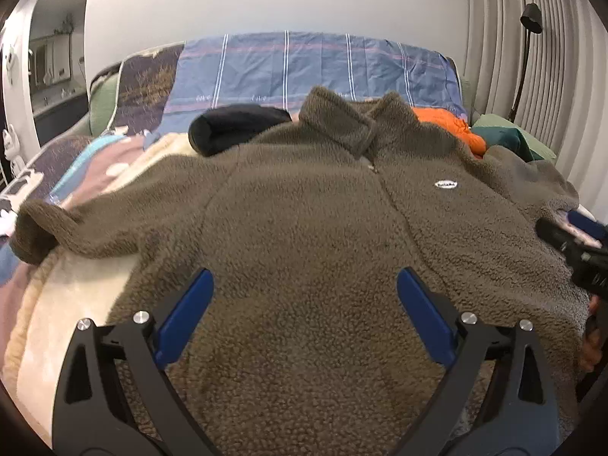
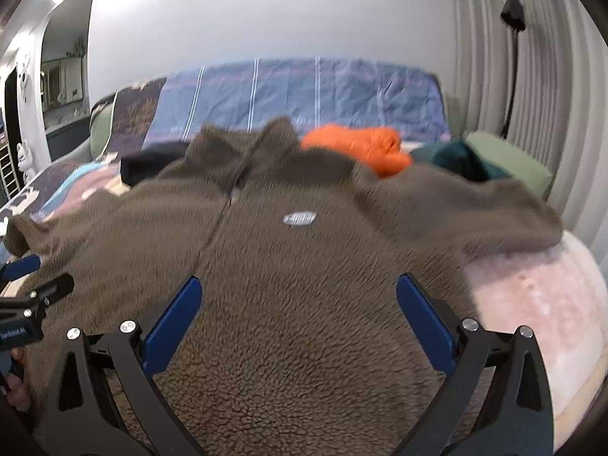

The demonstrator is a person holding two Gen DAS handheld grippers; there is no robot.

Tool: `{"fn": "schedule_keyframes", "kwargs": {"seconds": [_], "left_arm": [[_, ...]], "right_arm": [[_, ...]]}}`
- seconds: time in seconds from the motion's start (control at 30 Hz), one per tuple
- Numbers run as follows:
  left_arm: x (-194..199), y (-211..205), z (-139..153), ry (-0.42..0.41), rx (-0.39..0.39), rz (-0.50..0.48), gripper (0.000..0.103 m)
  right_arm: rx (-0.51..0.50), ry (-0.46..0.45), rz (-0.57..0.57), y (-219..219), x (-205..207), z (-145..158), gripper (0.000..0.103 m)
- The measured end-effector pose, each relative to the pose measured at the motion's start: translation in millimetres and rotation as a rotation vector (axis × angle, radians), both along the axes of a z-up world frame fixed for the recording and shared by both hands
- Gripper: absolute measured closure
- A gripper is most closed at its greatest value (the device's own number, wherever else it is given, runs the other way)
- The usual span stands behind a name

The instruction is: Fold large clothes

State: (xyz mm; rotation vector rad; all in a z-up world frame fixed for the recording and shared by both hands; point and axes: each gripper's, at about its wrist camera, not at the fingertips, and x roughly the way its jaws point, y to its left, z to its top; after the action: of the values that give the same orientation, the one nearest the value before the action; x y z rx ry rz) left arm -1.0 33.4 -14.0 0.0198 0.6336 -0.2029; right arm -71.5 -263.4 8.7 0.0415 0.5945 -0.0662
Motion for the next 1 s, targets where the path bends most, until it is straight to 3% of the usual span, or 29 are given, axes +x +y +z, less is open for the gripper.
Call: {"fn": "schedule_keyframes", "kwargs": {"seconds": [0.17,1.0], "left_arm": [[3.2,-1.1,-6.4,0.015,-0.014,-0.012,0.005],[-2.1,-8.0,-3.6,-0.001,0.007,-0.043,0.011]], "right_arm": [[0.013,0.056,0.021,2.0,8.8,-13.8,0.001],[-0.009,0.032,0.012,2.9,4.3,-9.1,0.001]]}}
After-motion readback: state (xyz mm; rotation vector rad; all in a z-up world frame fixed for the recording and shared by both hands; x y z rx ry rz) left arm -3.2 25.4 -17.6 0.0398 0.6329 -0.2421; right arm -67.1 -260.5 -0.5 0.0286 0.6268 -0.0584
